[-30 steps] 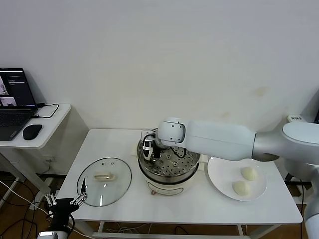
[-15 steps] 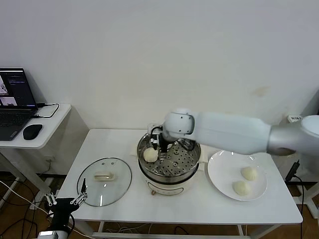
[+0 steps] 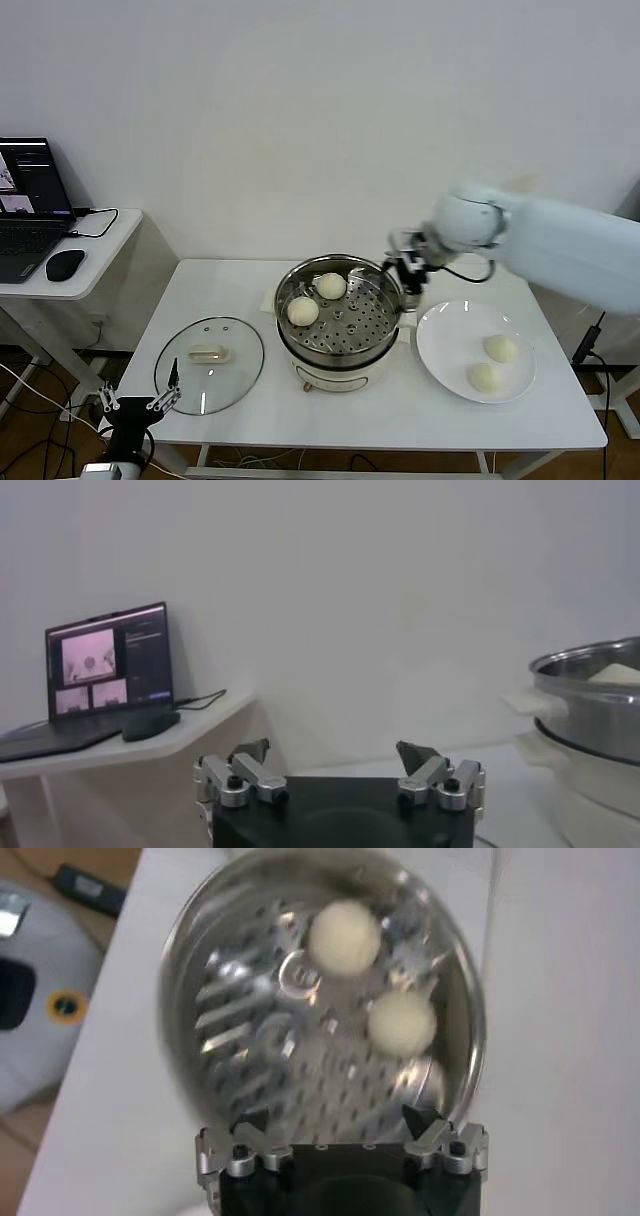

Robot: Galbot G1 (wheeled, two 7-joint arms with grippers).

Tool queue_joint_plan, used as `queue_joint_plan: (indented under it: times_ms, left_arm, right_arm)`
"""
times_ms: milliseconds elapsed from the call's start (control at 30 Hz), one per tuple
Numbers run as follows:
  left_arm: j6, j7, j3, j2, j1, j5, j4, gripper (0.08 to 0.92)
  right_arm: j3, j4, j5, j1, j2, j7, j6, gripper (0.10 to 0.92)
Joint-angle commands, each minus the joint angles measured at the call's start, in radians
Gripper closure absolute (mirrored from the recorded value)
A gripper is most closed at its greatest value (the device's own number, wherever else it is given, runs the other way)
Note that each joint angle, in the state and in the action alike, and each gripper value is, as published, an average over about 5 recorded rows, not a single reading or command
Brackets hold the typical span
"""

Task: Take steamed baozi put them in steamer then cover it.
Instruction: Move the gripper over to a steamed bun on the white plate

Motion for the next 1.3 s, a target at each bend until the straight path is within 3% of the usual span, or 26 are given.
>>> queue_joint_plan:
  times_ms: [33,467,1300]
  left_arm:
    - [0.001,0.001,0.012,-0.002,-0.004,0.005,0.009,0.177]
    - [0.003,0.001,-0.001,-0.006,0.007,0.007,0.013,0.177]
    - [0.002,0.001,-0.021,-0.016,0.016,0.006,0.016,0.177]
  right_arm:
    - [0.109,0.068,-0.240,-0.200,-0.333,-0.083,0.143,0.203]
    - [0.453,0.002,-0.374,-0.707,-0.342,-0.015,0.142,0.203]
    - [0.558,-0.214,-0.430,-0.843,-0.143,0.046,0.144,0.203]
